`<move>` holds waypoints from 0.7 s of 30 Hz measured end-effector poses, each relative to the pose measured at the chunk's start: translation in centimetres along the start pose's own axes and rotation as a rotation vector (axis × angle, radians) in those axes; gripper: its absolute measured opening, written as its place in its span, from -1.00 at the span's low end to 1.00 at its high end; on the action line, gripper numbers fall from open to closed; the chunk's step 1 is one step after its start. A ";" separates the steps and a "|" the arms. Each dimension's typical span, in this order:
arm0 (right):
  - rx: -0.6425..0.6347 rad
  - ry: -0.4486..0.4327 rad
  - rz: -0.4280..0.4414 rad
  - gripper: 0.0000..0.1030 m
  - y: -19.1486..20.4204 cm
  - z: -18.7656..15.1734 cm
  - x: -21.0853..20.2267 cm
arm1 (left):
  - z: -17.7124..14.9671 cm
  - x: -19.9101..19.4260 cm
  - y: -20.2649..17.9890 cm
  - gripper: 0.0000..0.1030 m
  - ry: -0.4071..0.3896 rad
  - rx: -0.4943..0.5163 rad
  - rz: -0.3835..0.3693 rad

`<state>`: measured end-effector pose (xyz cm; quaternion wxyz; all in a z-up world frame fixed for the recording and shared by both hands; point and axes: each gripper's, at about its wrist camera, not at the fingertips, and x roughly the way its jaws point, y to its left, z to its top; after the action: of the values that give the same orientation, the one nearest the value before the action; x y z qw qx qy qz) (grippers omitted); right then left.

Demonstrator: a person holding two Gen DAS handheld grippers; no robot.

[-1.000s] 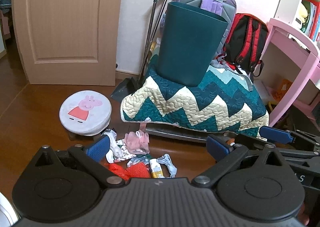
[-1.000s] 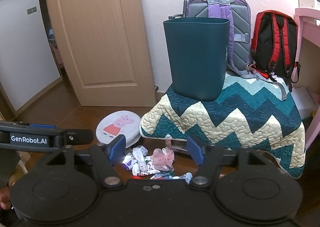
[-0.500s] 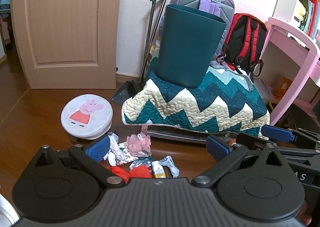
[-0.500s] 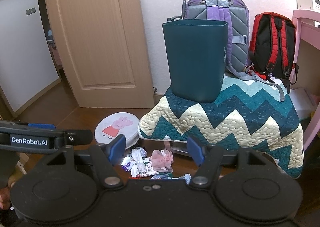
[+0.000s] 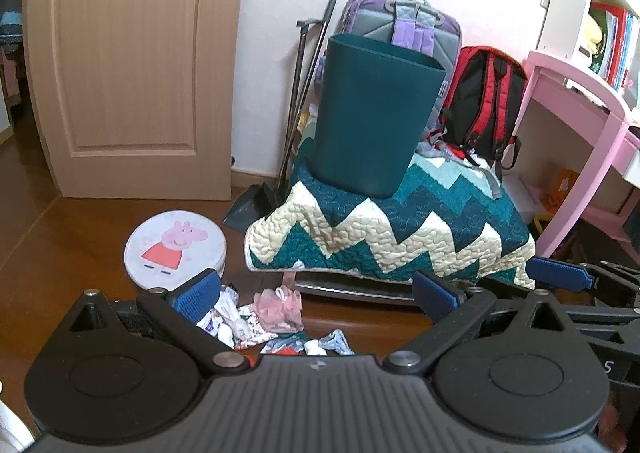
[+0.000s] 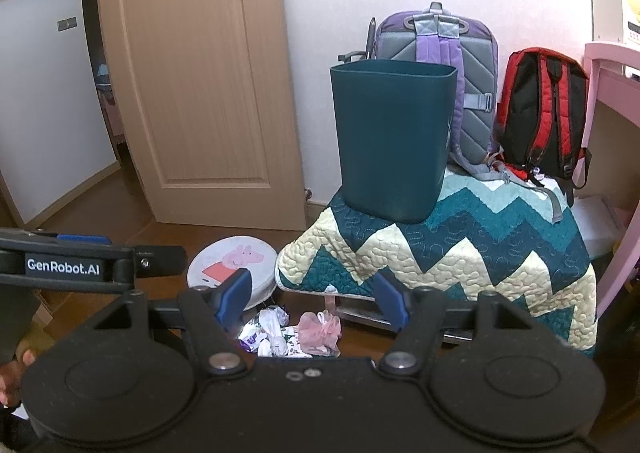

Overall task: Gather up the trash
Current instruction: 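Move both tools from the wastebasket down toward the trash pile on the floor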

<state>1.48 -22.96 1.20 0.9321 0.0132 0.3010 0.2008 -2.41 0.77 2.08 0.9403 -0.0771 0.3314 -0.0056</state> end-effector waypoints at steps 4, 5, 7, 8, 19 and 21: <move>-0.006 -0.009 -0.005 0.30 0.3 0.1 -0.3 | 0.1 -0.4 0.1 1.00 -0.010 -0.003 -0.007; -0.008 -0.011 -0.005 0.30 0.3 0.2 -0.4 | 0.1 -0.5 0.2 1.00 -0.014 -0.004 -0.008; -0.018 -0.014 -0.003 0.30 0.6 0.2 -0.5 | 0.2 -0.8 0.2 1.00 -0.025 -0.004 -0.011; -0.025 -0.016 -0.003 0.30 0.7 0.3 -0.5 | 0.2 -0.9 0.1 1.00 -0.033 0.000 -0.012; -0.046 -0.011 -0.002 0.30 0.5 0.3 0.2 | 1.0 0.0 0.7 1.00 -0.032 -0.048 -0.042; -0.049 -0.004 -0.002 0.30 0.3 0.4 0.8 | 1.1 0.6 1.0 1.00 -0.021 -0.057 -0.035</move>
<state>2.18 -22.34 1.07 0.9329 -0.0096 0.2941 0.2074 -1.30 1.86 2.37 0.9410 -0.1096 0.3199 -0.0118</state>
